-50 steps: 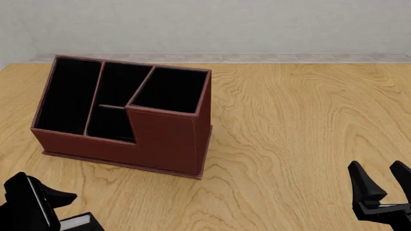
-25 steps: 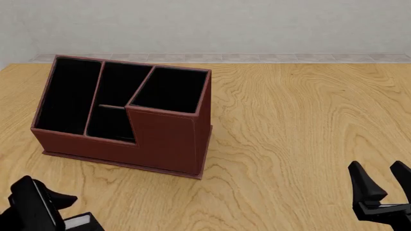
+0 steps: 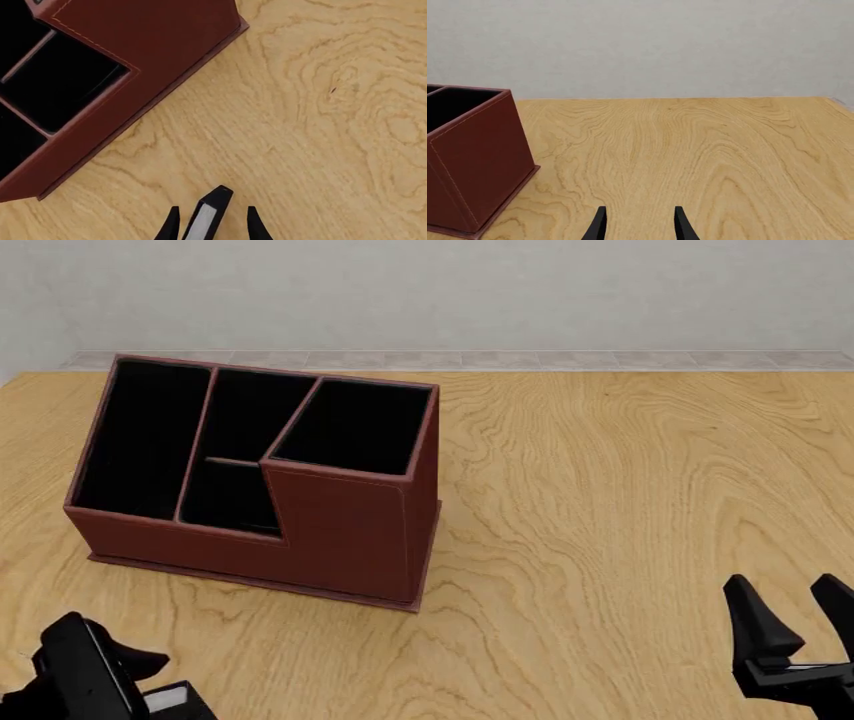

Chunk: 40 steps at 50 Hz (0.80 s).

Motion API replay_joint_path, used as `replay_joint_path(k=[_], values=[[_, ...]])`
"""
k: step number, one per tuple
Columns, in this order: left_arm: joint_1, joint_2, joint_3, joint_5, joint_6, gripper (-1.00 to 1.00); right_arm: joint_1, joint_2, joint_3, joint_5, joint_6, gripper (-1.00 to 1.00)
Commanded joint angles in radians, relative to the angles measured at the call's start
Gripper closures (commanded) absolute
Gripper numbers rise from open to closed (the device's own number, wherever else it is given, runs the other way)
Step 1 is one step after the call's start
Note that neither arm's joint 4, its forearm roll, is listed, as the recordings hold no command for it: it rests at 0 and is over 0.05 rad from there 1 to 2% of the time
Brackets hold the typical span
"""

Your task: Pick up the book and place it in the left compartment of the caddy.

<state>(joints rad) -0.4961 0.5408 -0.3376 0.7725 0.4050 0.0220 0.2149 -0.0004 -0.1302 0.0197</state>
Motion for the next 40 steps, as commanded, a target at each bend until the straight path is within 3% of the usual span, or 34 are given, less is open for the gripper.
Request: replay_joint_path(k=[1, 19, 24, 25, 32, 40], values=[[-0.002, 0.009, 0.020, -0.023, -0.003, -1.00, -0.001, -0.003, 0.000, 0.002, -0.001, -1.00], [-0.015, 0.036, 0.049, -0.067, -0.024, -1.00, -0.005, -0.008, 0.000, 0.004, 0.008, -1.00], [-0.044, 0.040, 0.033, -0.066, -0.061, -1.00, -0.004, -0.008, 0.000, 0.005, 0.009, -1.00], [-0.056, 0.038, 0.026, -0.064, -0.071, 1.00, -0.004, -0.009, 0.000, 0.006, 0.010, -1.00], [-0.103, 0.038, -0.024, -0.052, -0.119, 1.00, -0.007, -0.017, 0.000, 0.011, 0.011, -1.00], [-0.096, 0.039, -0.036, -0.054, -0.128, 1.00, -0.008, -0.018, 0.000, 0.012, 0.014, -1.00]])
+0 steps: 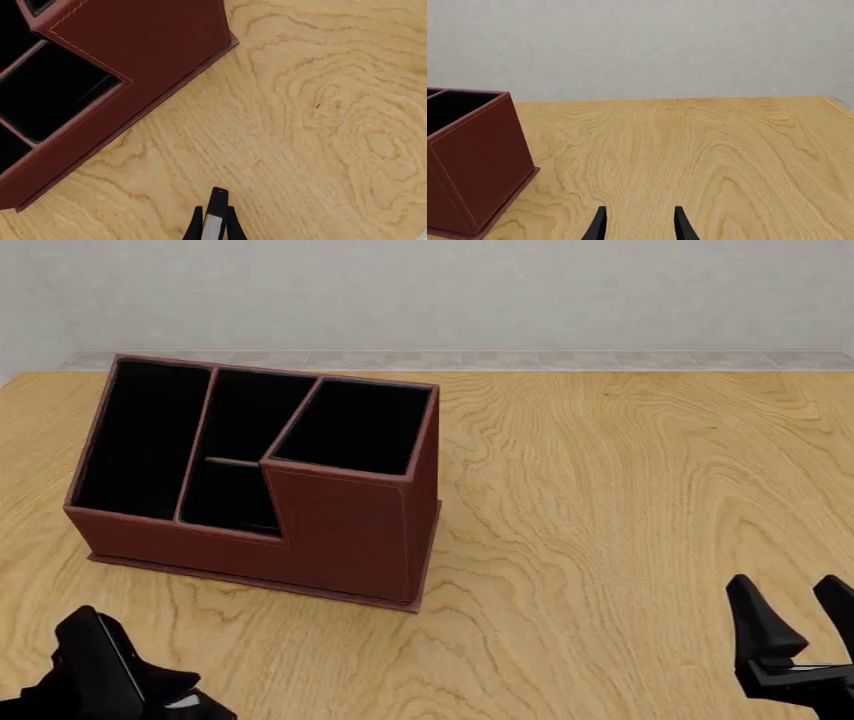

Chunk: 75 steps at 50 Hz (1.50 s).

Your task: Pick up the book and place it in the left compartment of the caddy.

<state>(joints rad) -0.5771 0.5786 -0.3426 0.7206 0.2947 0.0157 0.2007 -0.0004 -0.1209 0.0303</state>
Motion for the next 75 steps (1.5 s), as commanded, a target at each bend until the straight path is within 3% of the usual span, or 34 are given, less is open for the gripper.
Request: replay_joint_path(k=[1, 8, 10, 11, 20, 38, 68, 75], values=[[-0.021, 0.000, -0.037, 0.001, -0.024, 1.00, -0.002, -0.007, 0.000, 0.005, 0.004, -1.00], [-0.013, -0.005, -0.098, 0.026, -0.057, 1.00, -0.001, -0.005, 0.000, 0.004, 0.006, -1.00], [-0.015, 0.003, -0.124, 0.032, -0.094, 1.00, 0.000, -0.001, 0.000, 0.001, 0.007, -1.00], [-0.015, 0.012, -0.121, 0.030, -0.071, 1.00, 0.000, 0.001, 0.000, -0.001, 0.007, -1.00], [-0.026, 0.013, -0.191, 0.033, -0.177, 1.00, -0.004, -0.010, 0.000, 0.007, 0.005, -1.00], [0.116, 0.043, -0.285, 0.028, -0.054, 1.00, -0.004, -0.023, 0.000, 0.016, 0.018, -1.00], [0.270, 0.192, -0.529, 0.081, 0.017, 1.00, -0.008, -0.036, 0.000, 0.025, 0.030, -1.00], [0.329, 0.219, -0.553, 0.076, 0.083, 1.00, -0.008, -0.033, 0.000, 0.023, 0.033, -1.00]])
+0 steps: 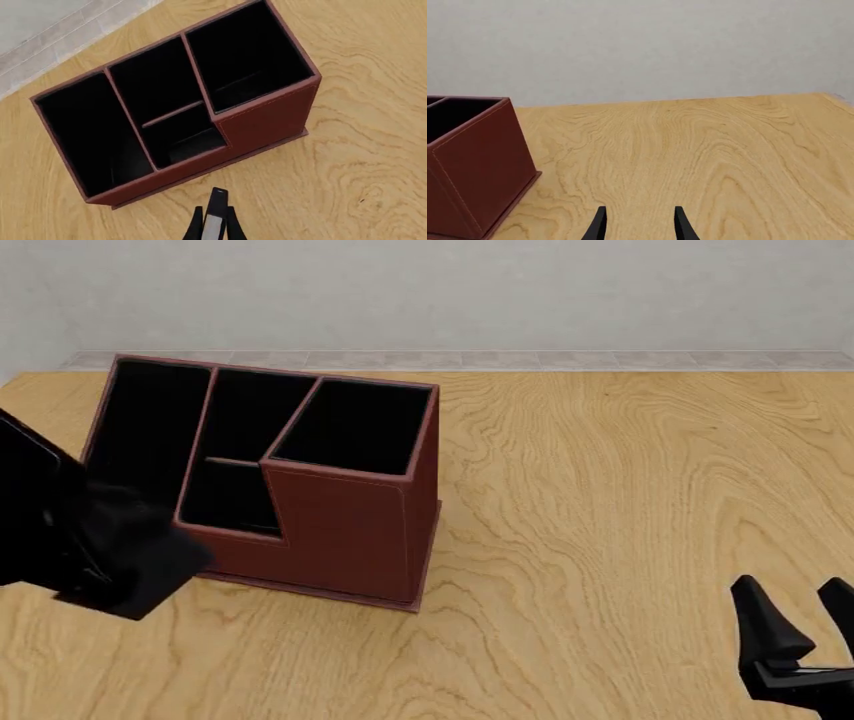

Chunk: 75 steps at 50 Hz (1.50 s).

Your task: Pick up the book and place it in the left compartment of the caddy.

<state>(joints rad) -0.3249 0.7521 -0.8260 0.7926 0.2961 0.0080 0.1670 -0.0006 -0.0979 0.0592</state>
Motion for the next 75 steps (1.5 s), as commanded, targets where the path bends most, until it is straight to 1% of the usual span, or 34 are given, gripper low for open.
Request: replay_joint_path(k=[1, 3, 4, 5, 6, 7, 12, 14, 15, 18, 19, 25, 27, 28, 29, 30, 31, 33, 45, 49, 52, 57, 59, 61, 62, 64, 65, 71, 72, 74, 75], values=[[0.086, 0.061, -0.082, 0.009, 0.075, 1.00, 0.000, 0.001, 0.000, 0.000, 0.004, -1.00], [0.093, 0.067, -0.094, 0.009, 0.073, 1.00, 0.000, 0.001, 0.000, 0.000, 0.004, -1.00], [0.130, 0.083, -0.101, 0.011, 0.093, 1.00, 0.000, 0.003, 0.000, -0.001, 0.004, -1.00], [0.149, 0.087, -0.101, 0.008, 0.115, 1.00, 0.000, 0.005, 0.000, -0.003, 0.004, -1.00], [0.131, 0.089, -0.116, 0.013, 0.097, 1.00, 0.000, 0.006, 0.000, -0.005, 0.005, -1.00], [0.151, 0.099, -0.132, 0.013, 0.096, 1.00, 0.000, 0.006, 0.000, -0.005, 0.005, -1.00], [0.159, 0.113, -0.171, 0.018, 0.091, 1.00, 0.000, 0.002, 0.000, -0.002, 0.009, -1.00], [0.169, 0.120, -0.179, 0.022, 0.087, 1.00, 0.000, 0.002, 0.000, -0.002, 0.010, -1.00], [0.186, 0.127, -0.194, 0.022, 0.098, 1.00, 0.000, 0.003, 0.000, -0.003, 0.010, -1.00], [0.178, 0.126, -0.211, 0.027, 0.100, 1.00, 0.000, 0.003, 0.000, -0.003, 0.011, -1.00], [0.184, 0.132, -0.223, 0.032, 0.089, 1.00, 0.000, 0.002, 0.000, -0.002, 0.011, -1.00], [0.199, 0.155, -0.279, 0.046, 0.075, 1.00, 0.000, 0.005, 0.000, -0.005, 0.012, -1.00], [0.218, 0.159, -0.291, 0.039, 0.089, 1.00, 0.000, 0.002, 0.000, -0.002, 0.012, -1.00], [0.223, 0.168, -0.300, 0.045, 0.080, 1.00, 0.000, 0.002, 0.000, -0.002, 0.012, -1.00], [0.287, 0.181, -0.294, 0.036, 0.127, 1.00, 0.000, 0.001, 0.000, -0.001, 0.012, -1.00], [0.271, 0.181, -0.298, 0.037, 0.125, 1.00, 0.000, 0.001, 0.000, -0.001, 0.012, -1.00], [0.265, 0.188, -0.323, 0.044, 0.105, 1.00, 0.000, 0.002, 0.000, -0.002, 0.011, -1.00], [0.269, 0.197, -0.332, 0.049, 0.095, 1.00, 0.000, 0.000, 0.000, -0.001, 0.011, -1.00], [0.310, 0.252, -0.405, 0.039, 0.093, 1.00, -0.001, 0.001, 0.000, -0.001, 0.009, -1.00], [0.322, 0.277, -0.431, 0.035, 0.078, 1.00, 0.000, 0.002, 0.000, -0.003, 0.008, -1.00], [0.328, 0.285, -0.434, 0.025, 0.087, 1.00, -0.001, 0.003, 0.000, -0.003, 0.008, -1.00], [0.331, 0.327, -0.470, 0.020, 0.059, 1.00, -0.001, 0.003, 0.000, -0.003, 0.008, -1.00], [0.326, 0.351, -0.483, 0.016, 0.033, 1.00, -0.001, 0.000, 0.000, -0.001, 0.009, -1.00], [0.327, 0.362, -0.480, 0.002, 0.037, 1.00, -0.001, -0.002, 0.000, 0.001, 0.009, -1.00], [0.325, 0.376, -0.487, 0.000, 0.023, 1.00, -0.002, -0.005, 0.000, 0.004, 0.010, -1.00], [0.330, 0.387, -0.486, -0.016, 0.032, 1.00, -0.003, -0.007, 0.000, 0.005, 0.011, -1.00], [0.322, 0.402, -0.498, -0.015, 0.009, 1.00, -0.004, -0.008, 0.000, 0.006, 0.011, -1.00], [0.324, 0.438, -0.508, -0.041, -0.005, 1.00, -0.005, -0.002, 0.000, 0.000, 0.013, -1.00], [0.327, 0.448, -0.514, -0.042, -0.018, 1.00, -0.005, -0.003, 0.000, 0.001, 0.013, -1.00], [0.327, 0.457, -0.511, -0.056, -0.016, 1.00, -0.005, -0.003, 0.000, 0.000, 0.012, -1.00], [0.326, 0.466, -0.516, -0.054, -0.028, 1.00, -0.005, -0.003, 0.000, 0.001, 0.012, -1.00]])
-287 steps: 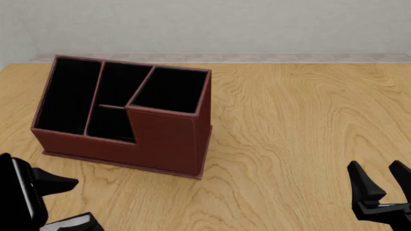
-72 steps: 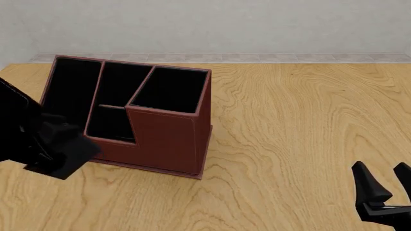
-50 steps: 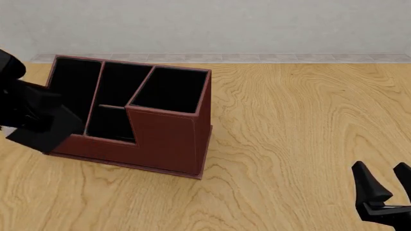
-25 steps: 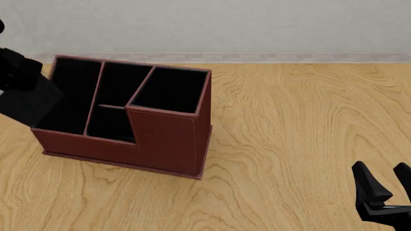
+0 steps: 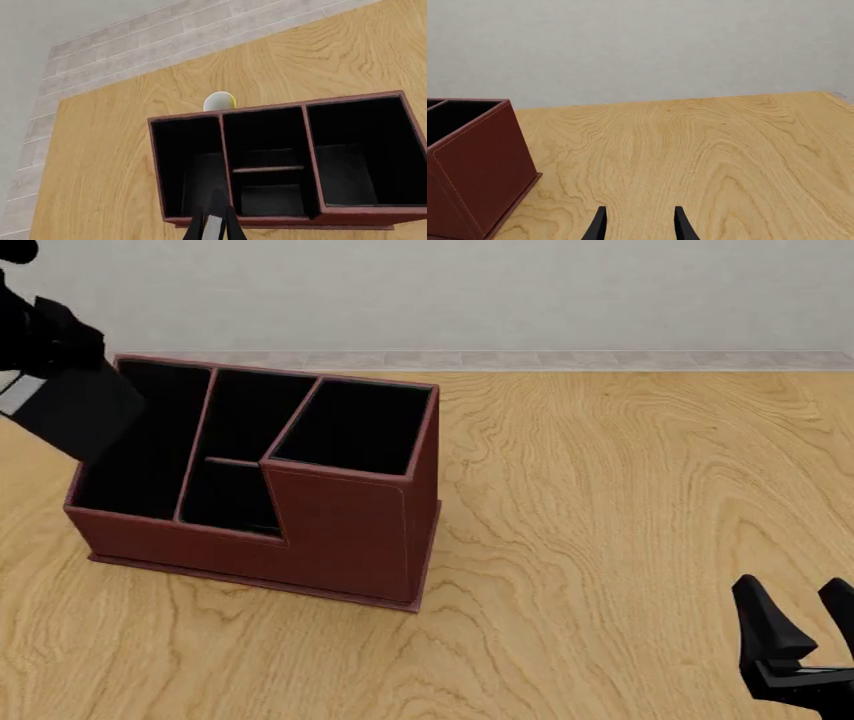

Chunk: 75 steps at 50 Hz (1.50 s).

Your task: Pick up the book and place it in the left compartment of the caddy.

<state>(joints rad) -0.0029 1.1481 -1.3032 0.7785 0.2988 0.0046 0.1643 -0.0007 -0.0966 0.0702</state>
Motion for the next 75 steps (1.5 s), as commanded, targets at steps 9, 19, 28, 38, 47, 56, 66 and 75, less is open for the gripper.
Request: replay_joint_path(k=[9, 19, 28, 38, 47, 56, 66, 75], values=[[0.014, 0.130, -0.059, -0.080, -0.054, 1.00, -0.003, -0.003, 0.000, 0.000, 0.000, -1.00], [0.070, 0.186, -0.072, -0.128, -0.053, 1.00, -0.003, 0.002, 0.000, -0.003, 0.002, -1.00], [0.107, 0.226, -0.067, -0.169, -0.037, 1.00, -0.003, -0.004, 0.000, 0.003, 0.002, -1.00], [0.126, 0.287, -0.083, -0.202, -0.040, 1.00, -0.008, -0.026, 0.000, 0.019, 0.002, -1.00], [0.128, 0.316, -0.089, -0.210, -0.051, 1.00, -0.009, -0.019, 0.000, 0.013, -0.001, -1.00], [0.137, 0.339, -0.101, -0.217, -0.046, 1.00, -0.008, -0.012, 0.000, 0.007, 0.001, -1.00], [0.145, 0.371, -0.105, -0.221, -0.040, 1.00, -0.010, -0.017, 0.000, 0.010, 0.000, -1.00], [0.140, 0.383, -0.074, -0.251, -0.045, 1.00, -0.012, -0.025, 0.000, 0.016, -0.003, -1.00]])
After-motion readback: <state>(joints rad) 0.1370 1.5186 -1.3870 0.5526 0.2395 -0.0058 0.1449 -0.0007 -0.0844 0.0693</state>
